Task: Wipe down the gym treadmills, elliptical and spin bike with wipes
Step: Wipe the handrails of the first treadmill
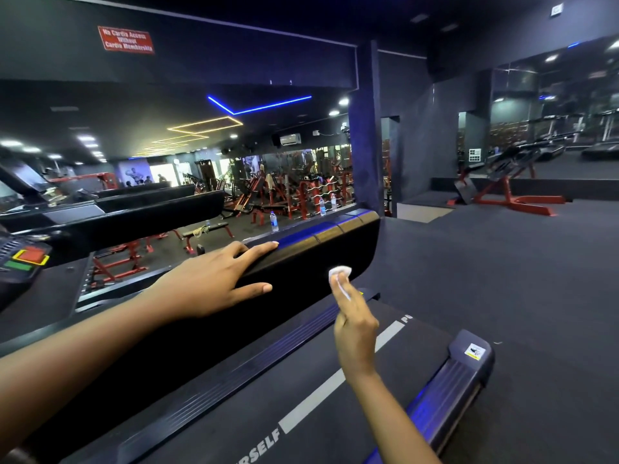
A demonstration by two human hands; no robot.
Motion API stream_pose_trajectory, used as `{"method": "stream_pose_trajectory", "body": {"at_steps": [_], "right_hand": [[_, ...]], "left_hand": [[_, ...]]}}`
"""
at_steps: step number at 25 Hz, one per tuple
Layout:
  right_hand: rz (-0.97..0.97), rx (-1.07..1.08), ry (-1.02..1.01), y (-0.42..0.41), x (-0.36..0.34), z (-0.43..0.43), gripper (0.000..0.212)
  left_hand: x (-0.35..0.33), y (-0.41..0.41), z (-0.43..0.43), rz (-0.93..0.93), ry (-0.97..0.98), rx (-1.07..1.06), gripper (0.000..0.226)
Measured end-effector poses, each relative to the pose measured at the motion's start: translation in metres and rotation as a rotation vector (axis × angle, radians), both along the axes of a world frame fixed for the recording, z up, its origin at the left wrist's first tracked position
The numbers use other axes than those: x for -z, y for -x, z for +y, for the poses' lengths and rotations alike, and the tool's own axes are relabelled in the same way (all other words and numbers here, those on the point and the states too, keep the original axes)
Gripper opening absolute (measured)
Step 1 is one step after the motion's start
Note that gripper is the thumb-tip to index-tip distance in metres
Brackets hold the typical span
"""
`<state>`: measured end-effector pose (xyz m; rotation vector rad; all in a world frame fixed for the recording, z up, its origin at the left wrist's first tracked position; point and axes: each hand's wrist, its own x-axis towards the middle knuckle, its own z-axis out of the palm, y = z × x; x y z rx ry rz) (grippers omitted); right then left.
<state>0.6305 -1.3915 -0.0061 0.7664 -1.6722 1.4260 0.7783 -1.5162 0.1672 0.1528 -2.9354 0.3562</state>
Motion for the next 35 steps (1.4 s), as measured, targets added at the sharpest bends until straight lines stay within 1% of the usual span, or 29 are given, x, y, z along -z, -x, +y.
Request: {"method": "stream_pose_trajectory", "body": {"at_steps": [2, 3, 5, 6, 7, 9, 12, 14, 15, 17, 19, 20, 21, 23, 25, 27, 29, 31, 35], "right_hand": [[0.040, -0.046, -0.029, -0.012, 0.007, 0.008, 0.049], [0.032, -0.075, -0.006, -0.008, 0.004, 0.013, 0.048], [-0.110, -0.109, 0.100, 0.014, -0.010, 0.022, 0.043], [-0.212, -0.124, 0.121, 0.027, -0.020, 0.025, 0.041], [-0.298, -0.148, 0.090, 0.035, -0.027, 0.027, 0.043], [-0.368, -0.181, 0.029, 0.038, -0.028, 0.022, 0.047], [-0.434, -0.202, 0.114, 0.004, -0.022, 0.002, 0.043], [-0.357, -0.120, 0.218, -0.025, -0.017, -0.013, 0.039], [-0.294, -0.100, 0.238, -0.041, -0.014, -0.019, 0.040], [-0.172, -0.095, 0.179, -0.064, -0.008, -0.024, 0.043], [-0.066, -0.129, 0.125, -0.072, -0.008, -0.014, 0.040], [-0.060, -0.147, 0.149, -0.064, -0.015, -0.006, 0.038], [-0.093, -0.153, 0.204, -0.050, -0.026, 0.001, 0.038], [-0.235, -0.131, 0.294, -0.007, -0.056, 0.013, 0.038], [-0.313, -0.116, 0.246, 0.024, -0.079, 0.016, 0.038], [-0.322, -0.104, 0.177, 0.025, -0.081, 0.006, 0.037], [-0.263, -0.052, 0.184, 0.008, -0.071, -0.007, 0.036], [-0.163, -0.017, 0.188, -0.017, -0.060, -0.017, 0.037], [0.061, -0.033, 0.059, -0.061, -0.036, -0.024, 0.040]], "left_hand": [[-0.001, 0.000, 0.004, -0.007, 0.007, -0.035, 0.075], [-0.001, -0.001, 0.005, -0.010, 0.012, -0.043, 0.074], [-0.002, -0.001, 0.005, -0.017, 0.017, -0.042, 0.074], [-0.002, -0.001, 0.005, -0.025, 0.012, -0.045, 0.075], [-0.002, -0.001, 0.004, -0.035, 0.010, -0.048, 0.076], [-0.003, 0.000, 0.005, -0.037, 0.017, -0.048, 0.077], [-0.002, 0.000, 0.005, -0.025, 0.028, -0.054, 0.074], [-0.002, 0.000, 0.005, -0.032, 0.028, -0.062, 0.075], [-0.002, -0.001, 0.005, -0.037, 0.030, -0.063, 0.076], [-0.002, 0.000, 0.004, -0.043, 0.030, -0.064, 0.079], [-0.002, -0.001, 0.005, -0.042, 0.033, -0.067, 0.076], [-0.002, -0.001, 0.006, -0.042, 0.035, -0.068, 0.074], [-0.003, -0.001, 0.006, -0.041, 0.032, -0.067, 0.073], [-0.003, -0.001, 0.006, -0.041, 0.023, -0.064, 0.072], [-0.003, -0.001, 0.005, -0.042, 0.018, -0.062, 0.072], [-0.003, -0.001, 0.004, -0.046, 0.022, -0.065, 0.073], [-0.003, 0.000, 0.005, -0.047, 0.028, -0.064, 0.073], [-0.003, 0.001, 0.005, -0.040, 0.021, -0.062, 0.074], [-0.002, 0.000, 0.005, -0.019, 0.014, -0.062, 0.074]]}}
